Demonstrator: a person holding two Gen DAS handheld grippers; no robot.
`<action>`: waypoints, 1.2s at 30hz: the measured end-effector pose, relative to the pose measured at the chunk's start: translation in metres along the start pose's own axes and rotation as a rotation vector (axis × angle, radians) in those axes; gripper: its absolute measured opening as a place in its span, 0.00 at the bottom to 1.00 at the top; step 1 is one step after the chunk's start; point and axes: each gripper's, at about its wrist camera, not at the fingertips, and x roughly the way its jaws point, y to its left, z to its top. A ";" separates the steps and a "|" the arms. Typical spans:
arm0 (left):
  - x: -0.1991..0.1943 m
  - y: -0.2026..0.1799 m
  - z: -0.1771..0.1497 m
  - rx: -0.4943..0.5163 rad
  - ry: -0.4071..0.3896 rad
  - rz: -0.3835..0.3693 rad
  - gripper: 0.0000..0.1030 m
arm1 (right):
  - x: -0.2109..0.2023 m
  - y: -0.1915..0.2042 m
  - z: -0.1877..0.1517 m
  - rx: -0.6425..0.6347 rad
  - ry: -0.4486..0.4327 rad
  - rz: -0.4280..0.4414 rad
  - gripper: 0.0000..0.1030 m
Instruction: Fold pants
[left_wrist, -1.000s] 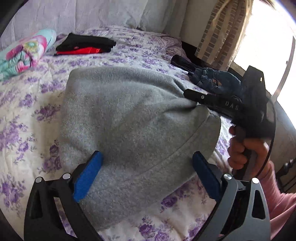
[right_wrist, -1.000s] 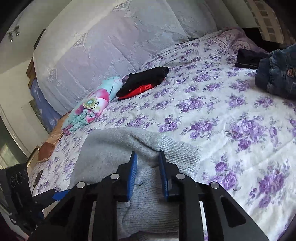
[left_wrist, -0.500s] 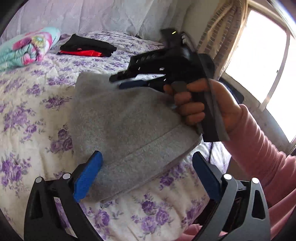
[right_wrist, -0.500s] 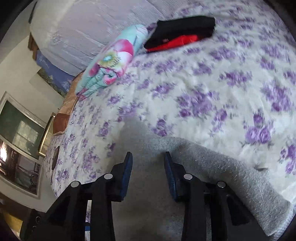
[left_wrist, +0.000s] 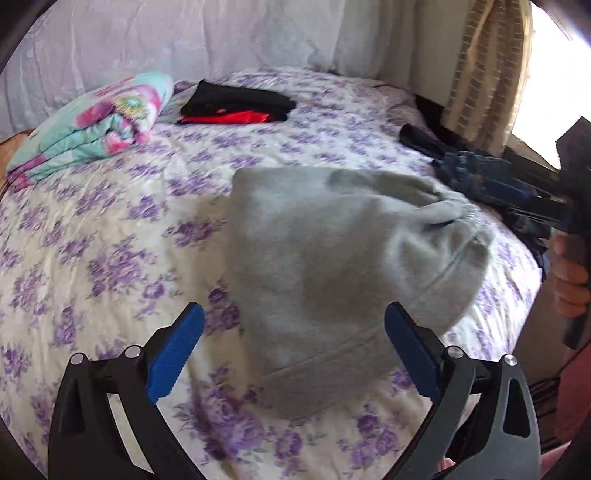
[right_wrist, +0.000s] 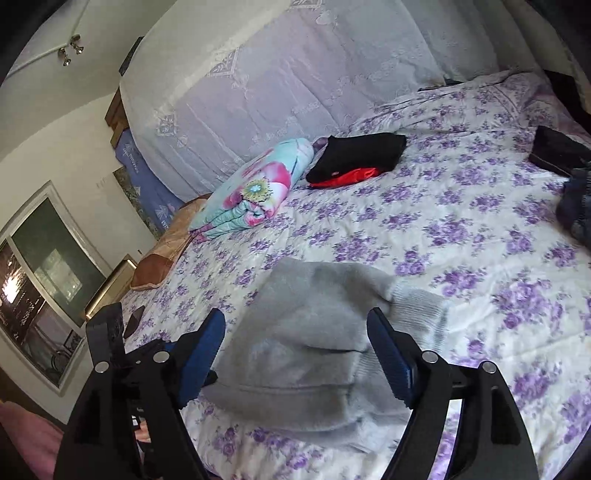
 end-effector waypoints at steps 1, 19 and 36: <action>0.002 0.004 0.000 -0.014 0.017 0.012 0.93 | -0.004 -0.007 -0.001 0.005 -0.004 -0.023 0.80; 0.037 0.047 -0.023 -0.262 0.266 -0.229 0.96 | 0.067 -0.144 -0.017 0.483 0.364 0.205 0.83; 0.075 0.029 -0.007 -0.219 0.277 -0.461 0.96 | 0.159 -0.105 0.006 0.209 0.463 0.369 0.81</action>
